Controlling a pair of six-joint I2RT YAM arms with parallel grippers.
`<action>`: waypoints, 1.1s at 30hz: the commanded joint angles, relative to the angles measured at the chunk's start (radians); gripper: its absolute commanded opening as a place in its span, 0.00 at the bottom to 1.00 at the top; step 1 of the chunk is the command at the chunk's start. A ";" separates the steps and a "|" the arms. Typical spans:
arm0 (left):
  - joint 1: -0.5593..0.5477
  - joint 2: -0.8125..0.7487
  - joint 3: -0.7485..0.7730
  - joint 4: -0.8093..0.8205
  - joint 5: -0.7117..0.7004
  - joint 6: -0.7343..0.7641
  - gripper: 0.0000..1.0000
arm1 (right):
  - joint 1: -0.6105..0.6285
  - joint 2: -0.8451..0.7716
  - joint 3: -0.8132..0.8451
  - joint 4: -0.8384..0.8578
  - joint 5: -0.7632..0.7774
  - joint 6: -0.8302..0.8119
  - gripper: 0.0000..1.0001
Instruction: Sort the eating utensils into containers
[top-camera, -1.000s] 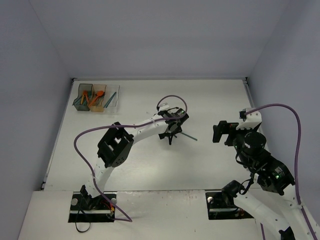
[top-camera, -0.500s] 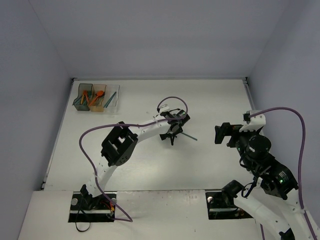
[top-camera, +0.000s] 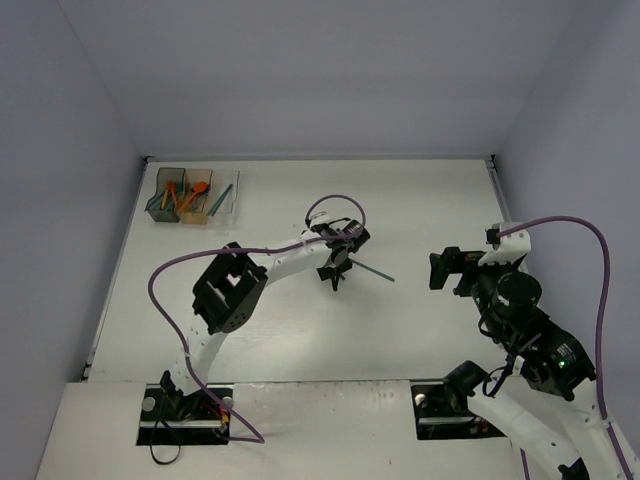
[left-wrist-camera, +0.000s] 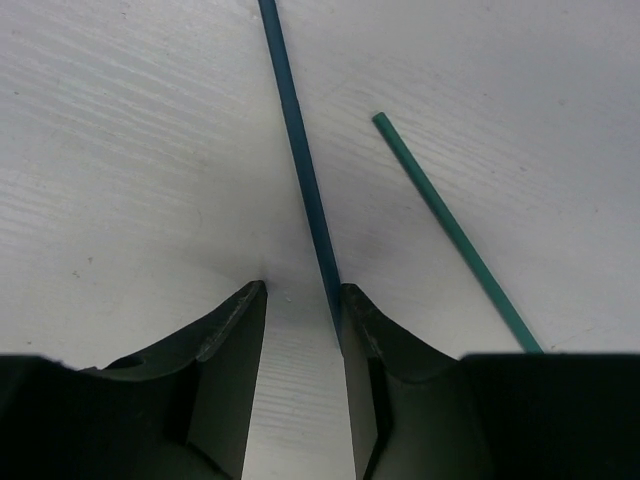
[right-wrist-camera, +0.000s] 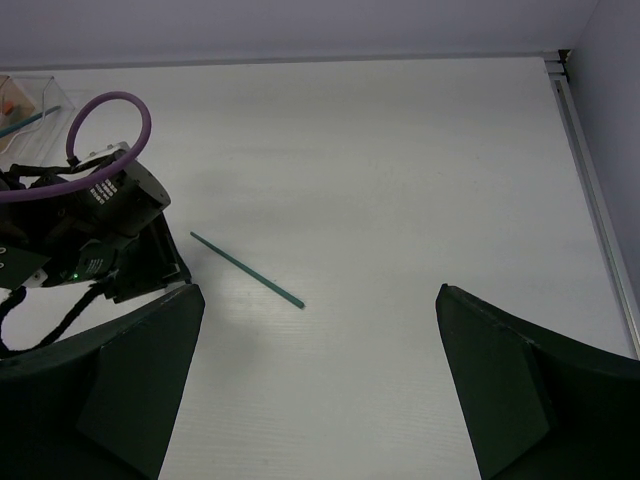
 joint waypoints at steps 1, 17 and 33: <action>0.023 -0.013 -0.032 -0.136 0.025 0.073 0.30 | -0.004 0.014 0.006 0.051 0.011 -0.004 1.00; 0.055 -0.117 -0.162 -0.181 0.020 0.255 0.22 | -0.004 0.011 0.008 0.051 0.012 -0.005 1.00; 0.059 -0.242 -0.199 -0.130 0.031 0.326 0.36 | -0.004 0.017 -0.006 0.049 0.015 -0.010 1.00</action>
